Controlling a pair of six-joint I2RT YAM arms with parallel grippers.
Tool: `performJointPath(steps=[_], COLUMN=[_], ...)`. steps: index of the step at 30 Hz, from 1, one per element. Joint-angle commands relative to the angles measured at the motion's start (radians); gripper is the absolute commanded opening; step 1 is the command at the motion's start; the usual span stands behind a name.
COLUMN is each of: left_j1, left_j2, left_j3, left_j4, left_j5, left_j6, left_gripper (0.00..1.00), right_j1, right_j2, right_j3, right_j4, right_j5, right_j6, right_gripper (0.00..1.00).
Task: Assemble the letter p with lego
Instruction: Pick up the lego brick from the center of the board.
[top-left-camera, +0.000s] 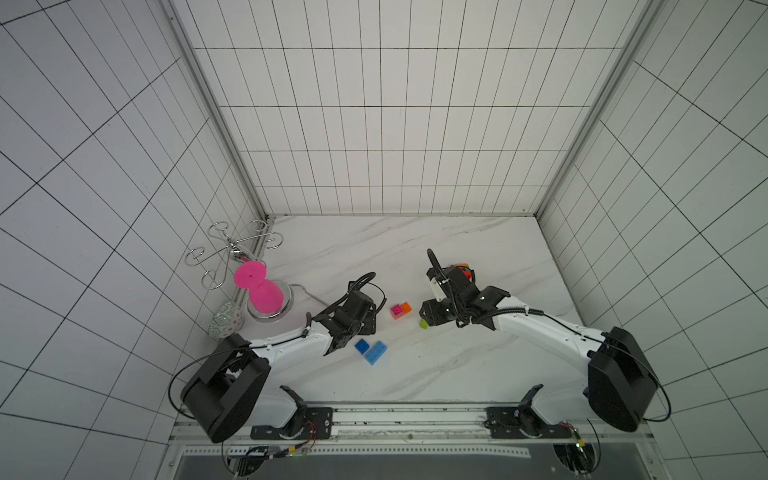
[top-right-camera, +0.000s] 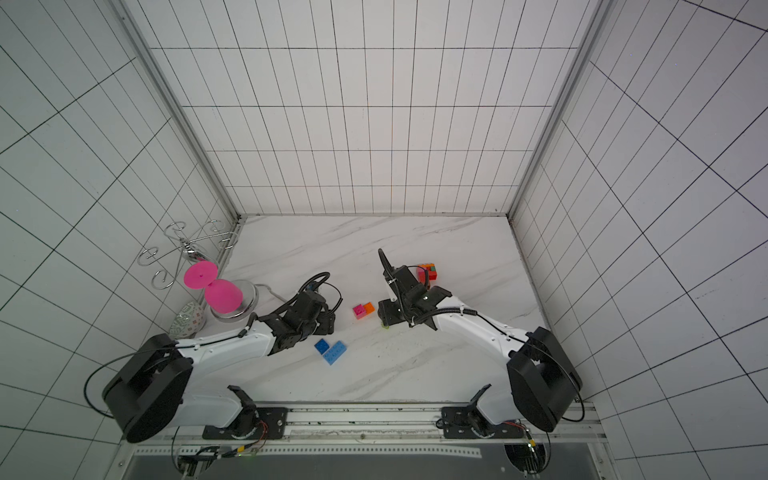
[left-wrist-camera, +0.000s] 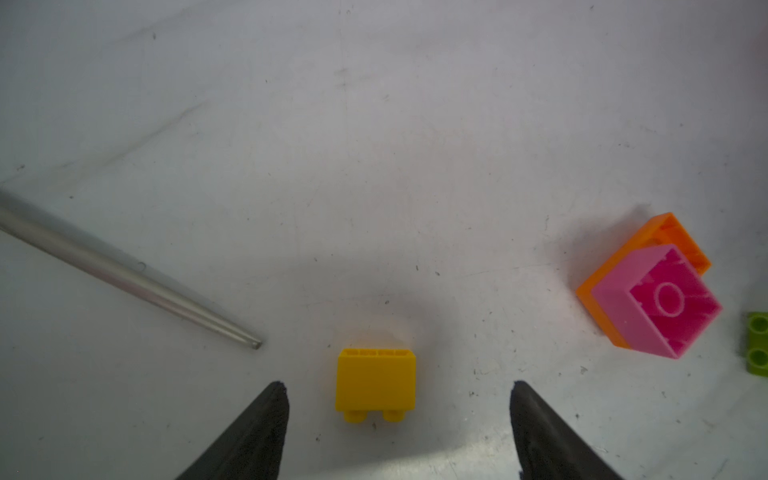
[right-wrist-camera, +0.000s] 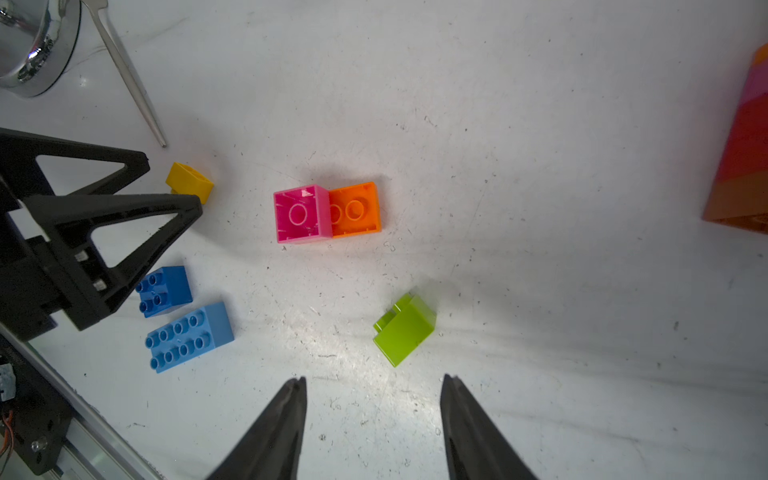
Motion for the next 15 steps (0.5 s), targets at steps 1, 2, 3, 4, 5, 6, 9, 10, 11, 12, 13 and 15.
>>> performJointPath(steps=[1, 2, 3, 4, 5, 6, 9, 10, 11, 12, 13, 15], left_j1=[-0.008, -0.011, -0.013, -0.016, -0.019, -0.021, -0.028, -0.029, -0.028, -0.028, -0.03, -0.032], left_j2=[0.045, 0.057, 0.068, 0.077, 0.083, 0.088, 0.102, 0.108, 0.112, 0.117, 0.121, 0.127], left_j3=[0.041, 0.047, 0.053, 0.057, 0.061, 0.064, 0.071, 0.073, 0.076, 0.079, 0.08, 0.082], left_j4=[-0.023, -0.029, -0.033, -0.038, -0.042, -0.045, -0.049, -0.048, -0.051, -0.052, -0.051, -0.051], left_j5=[-0.027, -0.028, -0.029, -0.035, -0.037, -0.041, -0.046, -0.047, -0.048, -0.05, -0.054, -0.059], left_j6=[0.004, 0.003, 0.005, 0.003, 0.003, 0.003, 0.001, 0.003, 0.003, 0.002, 0.002, 0.002], left_gripper=[0.76, 0.74, 0.69, 0.67, 0.65, 0.64, 0.59, 0.58, 0.57, 0.56, 0.55, 0.52], right_j1=[-0.008, -0.009, -0.009, -0.009, -0.01, -0.011, -0.011, -0.01, -0.011, -0.011, -0.01, -0.011], right_j2=[-0.024, -0.025, -0.026, -0.028, -0.028, -0.03, -0.035, -0.037, -0.039, -0.039, -0.039, -0.039], right_j3=[-0.03, -0.032, -0.035, -0.039, -0.04, -0.041, -0.044, -0.045, -0.046, -0.047, -0.046, -0.048], right_j4=[0.015, 0.016, 0.018, 0.021, 0.021, 0.021, 0.02, 0.021, 0.019, 0.021, 0.02, 0.019], right_j5=[-0.017, -0.02, -0.02, -0.017, -0.018, -0.018, -0.017, -0.018, -0.018, -0.018, -0.022, -0.026], right_j6=[0.015, 0.016, 0.016, 0.018, 0.018, 0.019, 0.019, 0.019, 0.019, 0.019, 0.02, 0.022], right_gripper=[0.55, 0.55, 0.56, 0.55, 0.55, 0.55, 0.55, 0.55, 0.55, 0.55, 0.55, 0.55])
